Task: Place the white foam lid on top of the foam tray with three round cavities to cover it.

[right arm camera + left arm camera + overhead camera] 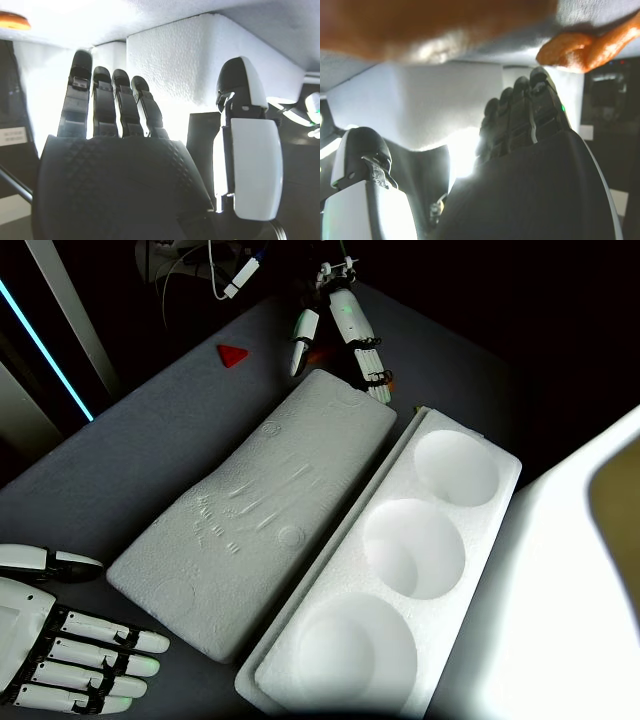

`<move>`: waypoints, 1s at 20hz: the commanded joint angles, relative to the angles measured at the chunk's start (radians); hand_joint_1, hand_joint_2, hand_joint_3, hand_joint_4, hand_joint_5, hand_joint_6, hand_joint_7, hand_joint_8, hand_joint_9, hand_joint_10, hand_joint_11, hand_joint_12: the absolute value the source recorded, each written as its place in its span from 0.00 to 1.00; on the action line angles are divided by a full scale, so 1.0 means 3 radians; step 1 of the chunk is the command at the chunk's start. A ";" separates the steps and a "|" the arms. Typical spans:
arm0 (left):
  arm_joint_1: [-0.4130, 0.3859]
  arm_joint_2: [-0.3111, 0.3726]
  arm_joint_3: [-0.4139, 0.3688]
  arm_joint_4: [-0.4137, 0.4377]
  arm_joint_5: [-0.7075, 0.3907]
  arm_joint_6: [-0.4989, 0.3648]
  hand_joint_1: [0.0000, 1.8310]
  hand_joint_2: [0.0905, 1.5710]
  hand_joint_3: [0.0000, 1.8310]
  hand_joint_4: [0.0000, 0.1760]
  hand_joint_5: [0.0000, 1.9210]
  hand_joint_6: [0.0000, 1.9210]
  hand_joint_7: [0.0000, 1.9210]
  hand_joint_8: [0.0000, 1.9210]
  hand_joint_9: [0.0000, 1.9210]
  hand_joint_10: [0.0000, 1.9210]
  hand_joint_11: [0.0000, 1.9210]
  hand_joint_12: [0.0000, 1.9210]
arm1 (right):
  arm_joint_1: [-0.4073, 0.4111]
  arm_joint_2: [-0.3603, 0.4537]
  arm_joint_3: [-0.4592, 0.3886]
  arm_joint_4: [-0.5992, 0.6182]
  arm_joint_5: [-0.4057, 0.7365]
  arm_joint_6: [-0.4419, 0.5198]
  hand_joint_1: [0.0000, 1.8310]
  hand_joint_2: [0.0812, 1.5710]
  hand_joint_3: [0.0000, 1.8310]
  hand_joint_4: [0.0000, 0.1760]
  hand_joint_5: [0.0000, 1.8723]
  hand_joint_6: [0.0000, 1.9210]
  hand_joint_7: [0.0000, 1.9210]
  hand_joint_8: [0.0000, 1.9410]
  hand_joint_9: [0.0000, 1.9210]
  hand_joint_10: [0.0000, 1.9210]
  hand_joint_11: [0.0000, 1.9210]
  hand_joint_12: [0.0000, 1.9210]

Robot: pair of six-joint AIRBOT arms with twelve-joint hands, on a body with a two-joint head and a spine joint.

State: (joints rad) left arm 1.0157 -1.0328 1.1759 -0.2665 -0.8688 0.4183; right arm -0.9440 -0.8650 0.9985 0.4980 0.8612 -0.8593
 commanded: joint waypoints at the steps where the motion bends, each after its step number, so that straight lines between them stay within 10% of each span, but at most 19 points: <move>1: -0.0032 -0.0019 0.0024 -0.0014 -0.0379 -0.0014 0.31 0.59 0.00 0.00 0.00 0.00 0.00 0.00 0.00 0.00 0.00 0.00 | 0.0034 0.0020 0.0028 0.0018 0.0350 0.0008 0.32 0.71 0.00 0.00 0.00 0.00 0.00 0.00 0.00 0.00 0.00 0.00; 11: -0.0097 -0.0105 0.0050 -0.0019 -0.0377 -0.0017 0.26 0.64 0.01 0.00 0.00 0.00 0.00 0.00 0.00 0.00 0.00 0.00 | 0.0119 -0.0119 0.0092 0.0060 0.0341 0.0008 0.32 0.73 0.01 0.00 0.00 0.00 0.00 0.00 0.00 0.00 0.02 0.01; 17: -0.0094 -0.0106 0.0034 -0.0010 -0.0486 -0.0073 0.22 0.71 0.02 0.00 0.01 0.00 0.01 0.00 0.00 0.00 0.00 0.00 | 0.0124 -0.0125 0.0074 0.0047 0.0380 0.0013 0.28 0.78 0.00 0.00 0.03 0.00 0.06 0.00 0.07 0.04 0.00 0.66; 20: -0.0085 -0.0076 -0.0014 0.0016 -0.0571 -0.0091 0.22 0.71 0.01 0.00 0.01 0.00 0.01 0.00 0.00 0.00 0.00 0.00 | 0.0124 -0.0067 0.0025 0.0004 0.0439 0.0028 0.27 0.77 0.00 0.00 0.05 0.01 0.08 0.01 0.08 0.05 0.00 0.69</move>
State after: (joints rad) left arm 0.9943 -1.0592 1.1706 -0.2817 -0.9062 0.3985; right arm -0.9134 -0.8925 1.0000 0.5198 0.8669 -0.8585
